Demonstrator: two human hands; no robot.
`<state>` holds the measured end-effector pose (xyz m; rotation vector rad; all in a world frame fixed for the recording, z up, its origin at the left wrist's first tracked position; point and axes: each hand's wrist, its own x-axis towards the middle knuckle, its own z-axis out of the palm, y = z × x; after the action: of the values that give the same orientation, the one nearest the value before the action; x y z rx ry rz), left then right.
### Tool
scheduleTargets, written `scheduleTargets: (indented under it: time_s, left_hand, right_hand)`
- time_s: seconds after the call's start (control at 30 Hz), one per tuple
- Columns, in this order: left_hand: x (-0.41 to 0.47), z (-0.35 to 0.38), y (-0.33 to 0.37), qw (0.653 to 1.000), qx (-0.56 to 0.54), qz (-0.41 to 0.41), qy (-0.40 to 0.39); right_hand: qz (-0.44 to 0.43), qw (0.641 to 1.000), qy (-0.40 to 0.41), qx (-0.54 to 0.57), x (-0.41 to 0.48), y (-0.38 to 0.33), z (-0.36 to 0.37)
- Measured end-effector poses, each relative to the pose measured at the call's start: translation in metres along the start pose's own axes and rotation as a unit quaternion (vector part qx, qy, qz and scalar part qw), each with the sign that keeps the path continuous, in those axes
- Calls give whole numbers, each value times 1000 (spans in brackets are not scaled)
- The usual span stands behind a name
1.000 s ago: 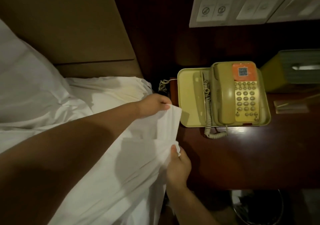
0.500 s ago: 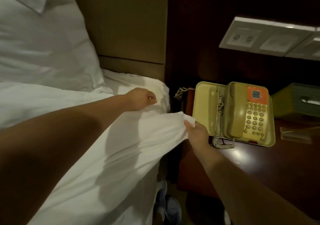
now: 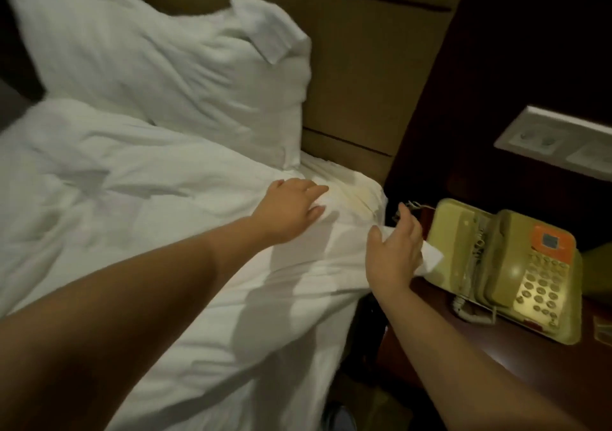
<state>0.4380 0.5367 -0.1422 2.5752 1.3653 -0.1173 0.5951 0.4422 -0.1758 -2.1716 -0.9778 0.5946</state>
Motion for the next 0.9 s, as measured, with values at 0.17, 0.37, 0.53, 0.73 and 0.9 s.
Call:
scheduleTargets:
  time_s: [0.17,0.37,0.53,0.73,0.9]
  left_hand:
    - [-61,-45,-56,997,4,-66,34]
    - [-122,-76,-144,987,-13,-151,53]
    - [-155,-93,-223,978,0,-201,48]
    - [-171,-92,-306,965,-16,-258,51]
    - [-182,-67,-370,937,-44,-344,41]
  right_hand:
    - [-114,989,-89,-8,-35,-102,40]
    - [-184,968,-162,-51,-61,-186,94]
    - [-212,953,-204,-75,-75,-236,139]
    - [-277,922,-242,-119,-83,-294,212]
    - [-348,885,-278,-137,-77,-347,289]
